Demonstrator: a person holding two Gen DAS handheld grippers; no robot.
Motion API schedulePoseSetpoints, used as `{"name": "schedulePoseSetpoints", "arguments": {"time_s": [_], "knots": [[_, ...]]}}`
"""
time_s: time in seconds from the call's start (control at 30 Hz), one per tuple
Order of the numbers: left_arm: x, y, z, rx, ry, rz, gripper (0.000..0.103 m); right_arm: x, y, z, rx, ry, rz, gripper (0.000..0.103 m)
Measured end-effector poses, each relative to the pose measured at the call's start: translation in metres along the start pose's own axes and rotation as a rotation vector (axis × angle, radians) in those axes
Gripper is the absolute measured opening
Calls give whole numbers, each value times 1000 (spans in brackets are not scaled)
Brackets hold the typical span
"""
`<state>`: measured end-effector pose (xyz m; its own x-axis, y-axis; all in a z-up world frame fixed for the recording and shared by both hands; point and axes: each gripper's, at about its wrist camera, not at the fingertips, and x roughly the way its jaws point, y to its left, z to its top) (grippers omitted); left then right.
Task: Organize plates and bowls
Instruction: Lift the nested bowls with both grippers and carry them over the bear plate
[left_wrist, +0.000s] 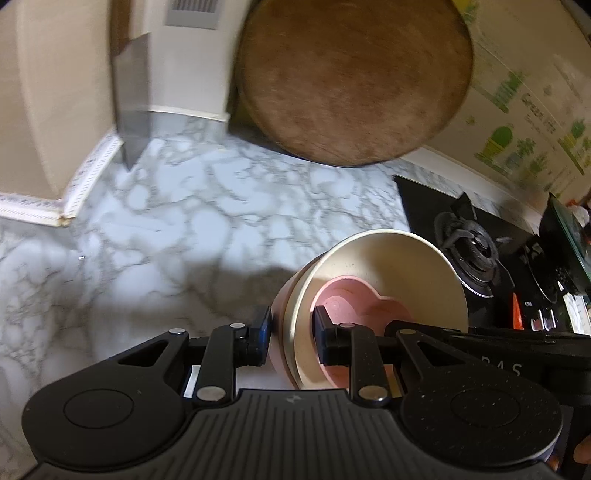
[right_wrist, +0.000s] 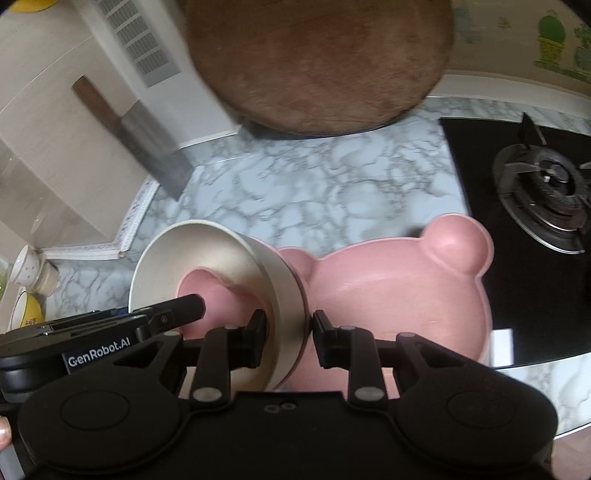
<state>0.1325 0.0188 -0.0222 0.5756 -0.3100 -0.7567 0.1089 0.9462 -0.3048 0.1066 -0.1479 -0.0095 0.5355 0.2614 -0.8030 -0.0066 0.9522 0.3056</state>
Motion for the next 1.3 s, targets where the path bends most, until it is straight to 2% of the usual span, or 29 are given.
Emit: {"name": "schedulePoseSetpoints", "arguments": {"time_s": [0.37,0.63,0.97,1.3], "knots": [[36,-56,4,40,52,-34,23,-7,-55,3,11,17,-57,27],[59,-85,3,55,92,-35,23,-1,-86,8,20,62,-75,27],[81,-94,2,45,146,-8,23,13,-98,13,16,114,-77,27],[90,-94,0,45,162,15,23,26,-100,15,10,150,-73,27]]}}
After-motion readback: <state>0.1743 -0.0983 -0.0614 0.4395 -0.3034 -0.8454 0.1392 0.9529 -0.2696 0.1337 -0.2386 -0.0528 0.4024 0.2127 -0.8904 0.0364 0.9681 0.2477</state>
